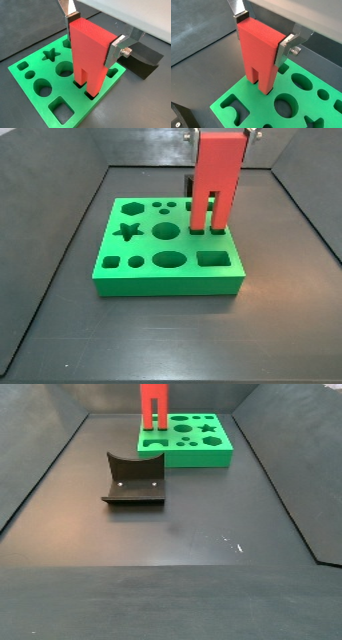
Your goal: Insert the double-square object.
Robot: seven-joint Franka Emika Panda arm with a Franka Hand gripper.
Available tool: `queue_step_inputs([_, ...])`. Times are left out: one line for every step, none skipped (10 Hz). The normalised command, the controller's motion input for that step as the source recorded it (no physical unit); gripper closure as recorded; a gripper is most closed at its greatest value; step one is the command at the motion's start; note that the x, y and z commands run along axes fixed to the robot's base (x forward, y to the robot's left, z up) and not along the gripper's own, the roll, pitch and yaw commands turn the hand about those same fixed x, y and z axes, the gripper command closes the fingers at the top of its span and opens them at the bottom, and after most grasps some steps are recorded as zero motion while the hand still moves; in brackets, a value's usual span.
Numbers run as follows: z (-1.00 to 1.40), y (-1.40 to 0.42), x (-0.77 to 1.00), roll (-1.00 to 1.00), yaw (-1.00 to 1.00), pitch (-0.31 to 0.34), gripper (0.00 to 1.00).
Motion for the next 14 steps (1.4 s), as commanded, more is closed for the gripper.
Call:
queue_step_inputs([-0.18,0.00,0.00,0.00,0.04,0.000,1.00])
queue_step_inputs([-0.21,-0.03,0.00,0.00,0.07,-0.009,1.00])
queue_step_inputs([-0.22,-0.04,0.00,0.00,0.13,-0.016,1.00])
queue_step_inputs([-0.20,-0.01,0.12,0.00,0.13,0.000,1.00])
queue_step_inputs([-0.23,-0.02,0.03,0.00,0.11,0.000,1.00])
queue_step_inputs([-0.23,-0.08,0.02,0.00,0.09,0.000,1.00])
queue_step_inputs([-0.24,-0.11,0.07,-0.03,0.04,-0.010,1.00])
queue_step_inputs([-0.23,-0.13,0.27,-0.02,0.00,0.000,1.00])
queue_step_inputs([-0.23,-0.10,0.36,0.00,-0.08,0.000,1.00])
queue_step_inputs([-0.28,-0.05,0.31,0.00,-0.03,0.000,1.00])
queue_step_inputs([-0.37,0.00,0.35,0.11,0.00,0.043,1.00])
queue_step_inputs([-0.39,0.01,0.29,0.12,0.00,0.036,1.00])
queue_step_inputs([-0.38,0.01,0.23,0.11,0.00,0.023,1.00])
queue_step_inputs([-0.34,0.00,0.20,0.09,0.00,0.011,1.00])
